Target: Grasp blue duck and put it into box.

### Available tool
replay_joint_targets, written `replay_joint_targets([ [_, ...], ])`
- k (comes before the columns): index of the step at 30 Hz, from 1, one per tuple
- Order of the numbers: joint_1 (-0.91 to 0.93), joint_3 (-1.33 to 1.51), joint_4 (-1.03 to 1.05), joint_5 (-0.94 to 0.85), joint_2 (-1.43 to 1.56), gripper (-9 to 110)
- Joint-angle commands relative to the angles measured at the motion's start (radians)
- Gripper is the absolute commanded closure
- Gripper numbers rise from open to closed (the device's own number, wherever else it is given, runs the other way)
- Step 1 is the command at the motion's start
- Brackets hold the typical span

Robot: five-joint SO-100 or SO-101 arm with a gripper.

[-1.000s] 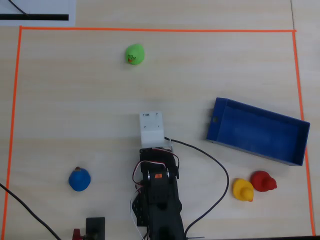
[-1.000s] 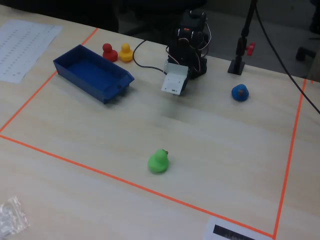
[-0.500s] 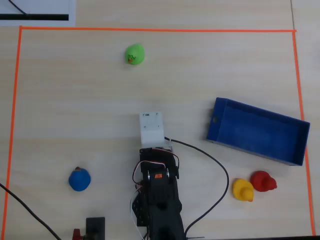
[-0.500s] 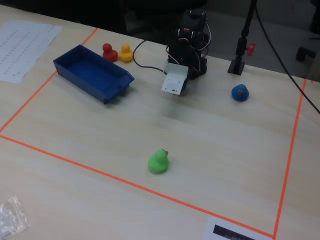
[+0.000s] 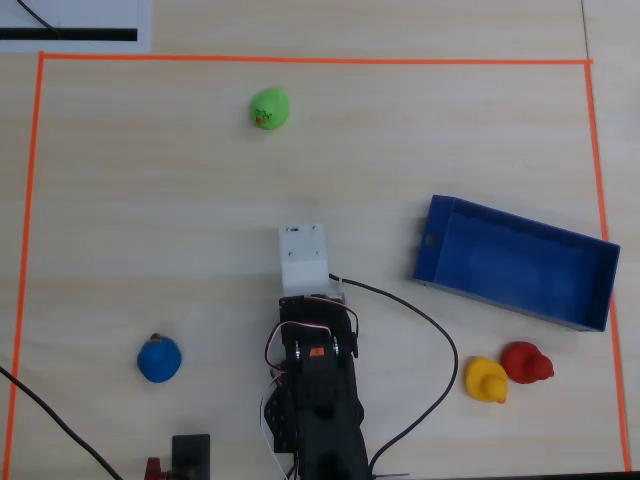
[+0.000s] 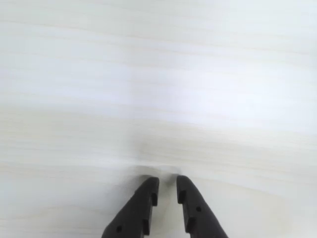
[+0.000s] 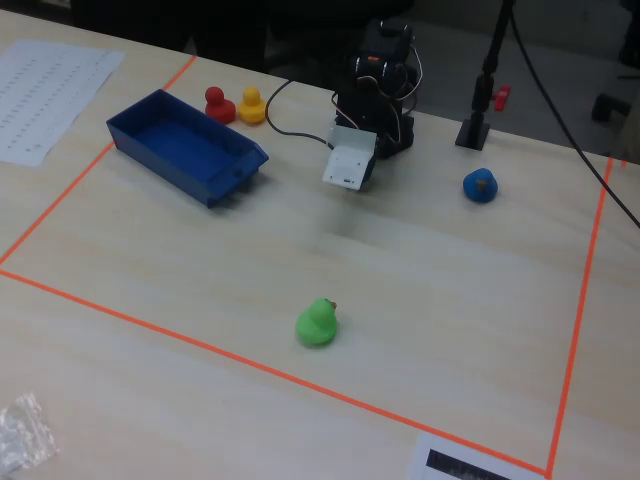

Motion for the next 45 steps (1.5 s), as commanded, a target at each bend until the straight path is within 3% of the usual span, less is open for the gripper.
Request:
replay_joint_targets([
  [1,0.012,0.006,0.011,-0.002,0.003,99],
  [19,-0.104,-0.031,-0.005,0.014,-0.009,101],
  [26,-0.614,-0.517,-0.114,0.374,-0.523,92],
  [33,-0.877,-0.992,-0.117,0.548,-1.06,81],
  [37,-0.945,-1.022,-0.118,0.545,-1.229,70],
  [45,-0.969,-0.877,-0.149,0.554,-1.299,69],
])
